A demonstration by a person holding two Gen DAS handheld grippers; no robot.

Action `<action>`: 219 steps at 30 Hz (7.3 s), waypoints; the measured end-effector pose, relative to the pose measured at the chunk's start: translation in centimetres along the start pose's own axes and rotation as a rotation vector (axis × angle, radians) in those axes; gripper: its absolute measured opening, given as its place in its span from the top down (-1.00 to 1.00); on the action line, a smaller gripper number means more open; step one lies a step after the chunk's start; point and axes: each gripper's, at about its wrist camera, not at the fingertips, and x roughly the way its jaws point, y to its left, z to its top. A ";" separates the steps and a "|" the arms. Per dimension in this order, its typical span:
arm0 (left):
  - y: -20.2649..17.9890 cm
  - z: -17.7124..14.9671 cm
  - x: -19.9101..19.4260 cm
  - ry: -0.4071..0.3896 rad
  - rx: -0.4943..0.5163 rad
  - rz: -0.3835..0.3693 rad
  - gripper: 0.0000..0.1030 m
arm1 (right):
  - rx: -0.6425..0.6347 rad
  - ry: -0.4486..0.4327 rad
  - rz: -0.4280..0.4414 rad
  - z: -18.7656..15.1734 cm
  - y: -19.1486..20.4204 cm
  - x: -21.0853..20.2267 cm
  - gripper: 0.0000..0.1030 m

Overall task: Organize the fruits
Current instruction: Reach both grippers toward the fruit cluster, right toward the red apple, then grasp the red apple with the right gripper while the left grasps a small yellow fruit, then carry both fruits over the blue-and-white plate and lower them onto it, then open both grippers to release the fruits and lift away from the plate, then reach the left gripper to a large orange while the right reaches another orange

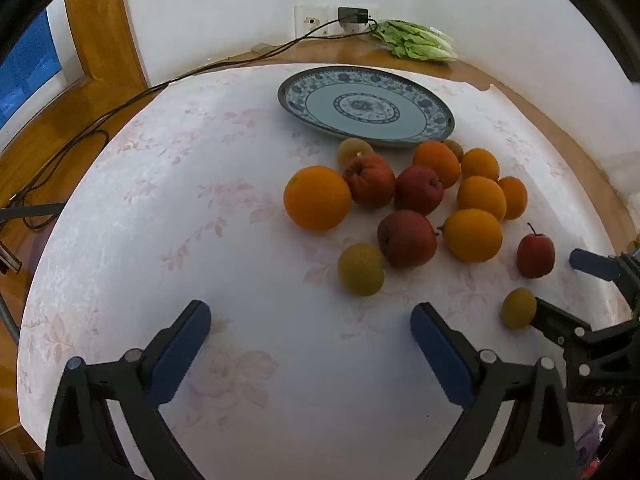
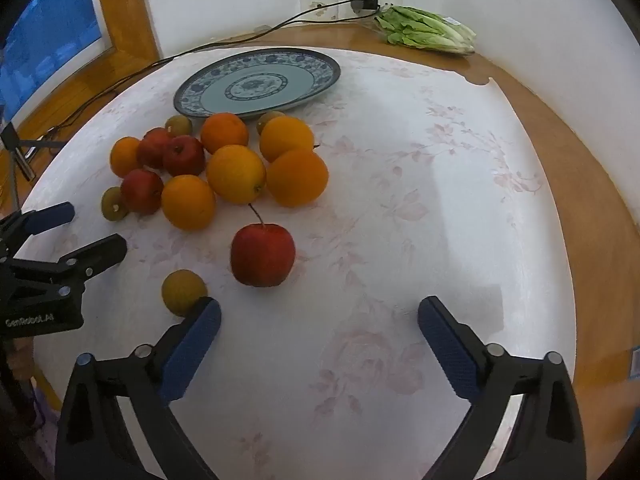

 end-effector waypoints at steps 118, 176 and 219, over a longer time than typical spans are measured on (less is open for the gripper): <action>-0.6 16.6 9.2 0.006 -0.026 -0.134 0.55 | -0.107 -0.036 0.193 17.5 0.2 8.5 0.37; 1.6 10.7 -0.2 0.006 -0.085 -0.135 -0.12 | -0.023 -0.119 0.215 11.5 0.7 0.1 0.01; 2.8 5.4 1.2 0.082 -0.144 -0.222 -0.08 | 0.085 -0.004 0.200 6.2 -2.4 1.2 0.01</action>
